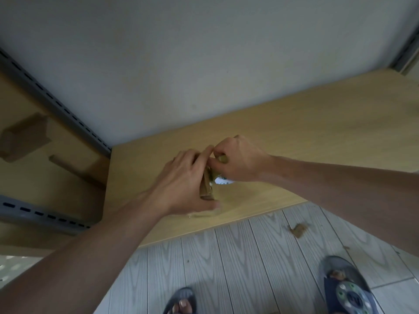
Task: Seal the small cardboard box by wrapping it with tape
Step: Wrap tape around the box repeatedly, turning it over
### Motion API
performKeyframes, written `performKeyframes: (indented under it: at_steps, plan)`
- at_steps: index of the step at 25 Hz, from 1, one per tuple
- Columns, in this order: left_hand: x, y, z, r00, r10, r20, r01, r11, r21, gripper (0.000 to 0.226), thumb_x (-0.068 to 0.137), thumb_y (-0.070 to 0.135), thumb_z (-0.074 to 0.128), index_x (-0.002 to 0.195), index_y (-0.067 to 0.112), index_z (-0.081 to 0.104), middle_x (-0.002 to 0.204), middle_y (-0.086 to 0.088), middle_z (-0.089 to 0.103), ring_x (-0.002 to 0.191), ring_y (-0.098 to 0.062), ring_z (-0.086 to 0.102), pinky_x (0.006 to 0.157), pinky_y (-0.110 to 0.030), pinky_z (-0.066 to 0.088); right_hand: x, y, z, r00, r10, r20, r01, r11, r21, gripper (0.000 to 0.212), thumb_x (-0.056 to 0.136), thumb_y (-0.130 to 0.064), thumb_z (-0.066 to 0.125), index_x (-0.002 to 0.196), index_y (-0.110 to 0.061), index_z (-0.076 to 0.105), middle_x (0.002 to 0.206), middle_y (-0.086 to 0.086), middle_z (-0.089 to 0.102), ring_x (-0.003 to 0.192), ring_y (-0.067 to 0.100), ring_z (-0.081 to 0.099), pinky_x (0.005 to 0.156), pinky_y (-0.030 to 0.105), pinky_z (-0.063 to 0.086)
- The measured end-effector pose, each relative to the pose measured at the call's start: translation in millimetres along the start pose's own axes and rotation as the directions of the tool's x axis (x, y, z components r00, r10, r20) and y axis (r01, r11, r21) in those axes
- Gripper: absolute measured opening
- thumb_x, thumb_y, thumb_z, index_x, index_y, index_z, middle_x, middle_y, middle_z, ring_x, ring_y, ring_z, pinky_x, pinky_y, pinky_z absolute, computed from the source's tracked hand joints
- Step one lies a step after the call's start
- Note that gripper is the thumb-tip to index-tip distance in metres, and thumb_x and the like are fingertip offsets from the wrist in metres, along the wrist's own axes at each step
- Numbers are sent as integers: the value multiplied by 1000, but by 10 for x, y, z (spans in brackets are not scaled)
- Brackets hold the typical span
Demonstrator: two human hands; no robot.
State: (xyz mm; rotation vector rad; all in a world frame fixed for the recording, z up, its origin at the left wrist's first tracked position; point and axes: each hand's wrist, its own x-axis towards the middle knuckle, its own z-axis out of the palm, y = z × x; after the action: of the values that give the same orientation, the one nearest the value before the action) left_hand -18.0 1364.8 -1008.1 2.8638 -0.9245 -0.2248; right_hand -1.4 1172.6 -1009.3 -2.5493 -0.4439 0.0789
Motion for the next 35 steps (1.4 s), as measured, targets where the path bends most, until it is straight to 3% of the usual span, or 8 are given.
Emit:
performKeyframes:
  at_steps: [4,7,12,18,21,24,29,35]
  plan:
    - [-206,-189,136,981,-135,-143,56,889,-455,113,63,66,77,154,39,16,143,7,37,129,-13,42,102,-36,45,89,-54,-201,996,-17,-91,44,954,297,53,89,-47,67,52,-19,43,46,-6,39,43,8,35,48,29,32]
    - [-355,-216,298,961,-108,-256,-50,840,-540,85,72,57,72,141,31,31,129,2,47,112,-16,54,87,-42,53,140,-128,-265,998,-63,5,54,890,453,52,89,-46,69,51,-19,48,45,-4,49,43,10,46,50,29,40]
    - [-350,-479,101,995,-99,4,77,746,-662,88,65,56,78,139,36,34,128,14,54,114,-2,58,88,-26,54,208,-155,-127,990,-24,142,-65,808,586,60,95,-51,59,60,-1,60,50,9,55,49,14,54,77,34,51]
    - [-234,-735,46,964,-147,221,254,753,-608,122,39,66,94,143,34,37,135,20,52,123,4,53,102,-22,48,342,-406,-9,977,-22,214,-107,812,573,57,97,-53,54,58,-11,55,53,4,54,47,10,51,62,24,42]
    - [-329,-735,230,963,-138,230,258,706,-659,93,54,49,94,132,44,44,130,34,53,120,18,49,98,-7,43,377,-488,31,974,-21,227,-101,851,515,52,97,-48,58,55,-18,51,48,-11,43,45,5,43,56,24,37]
    - [-331,-657,347,964,-114,239,250,691,-678,81,61,51,89,128,48,43,124,48,49,121,23,45,94,-2,39,391,-571,33,980,-21,200,-62,914,400,54,94,-49,59,52,-20,48,48,-7,42,45,10,41,52,27,36]
    - [-371,-731,419,969,-105,222,239,603,-761,102,60,51,93,143,32,36,137,5,55,124,-11,60,98,-31,55,203,-470,-263,985,26,172,-44,994,101,53,88,-53,61,52,-16,50,52,1,51,50,20,50,50,28,37]
    - [-198,-580,467,985,-62,159,160,662,-733,92,68,37,93,141,31,37,134,4,53,122,-10,58,99,-28,50,88,-235,-440,974,158,160,-163,986,19,48,75,-49,70,46,-16,51,41,-4,52,46,14,47,52,26,40]
